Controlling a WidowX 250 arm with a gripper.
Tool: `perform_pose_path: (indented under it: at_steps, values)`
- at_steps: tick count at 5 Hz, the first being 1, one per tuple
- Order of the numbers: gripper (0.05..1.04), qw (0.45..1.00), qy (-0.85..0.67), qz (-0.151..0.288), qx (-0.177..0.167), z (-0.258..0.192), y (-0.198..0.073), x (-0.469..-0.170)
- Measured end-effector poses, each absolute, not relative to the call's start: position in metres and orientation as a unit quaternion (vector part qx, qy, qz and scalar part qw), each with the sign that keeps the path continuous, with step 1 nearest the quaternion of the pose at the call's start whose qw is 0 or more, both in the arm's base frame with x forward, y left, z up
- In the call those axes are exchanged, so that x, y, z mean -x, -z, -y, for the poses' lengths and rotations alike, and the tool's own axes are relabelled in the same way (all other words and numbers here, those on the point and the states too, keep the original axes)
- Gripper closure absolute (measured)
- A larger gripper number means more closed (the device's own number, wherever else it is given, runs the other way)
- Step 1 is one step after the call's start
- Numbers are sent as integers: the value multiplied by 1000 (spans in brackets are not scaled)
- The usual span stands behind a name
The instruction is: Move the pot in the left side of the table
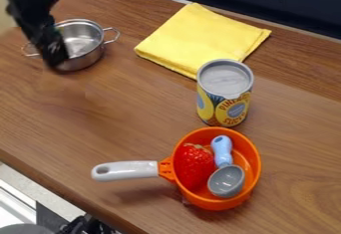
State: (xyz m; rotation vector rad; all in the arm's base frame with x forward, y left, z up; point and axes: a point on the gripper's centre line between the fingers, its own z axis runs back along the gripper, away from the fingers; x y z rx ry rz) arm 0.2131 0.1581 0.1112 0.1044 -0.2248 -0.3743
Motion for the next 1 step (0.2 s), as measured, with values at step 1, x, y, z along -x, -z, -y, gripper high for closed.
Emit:
perform_pose_path:
  at_steps: [1]
  values:
    - [85,973,195,112,-51,-149,-108,-204]
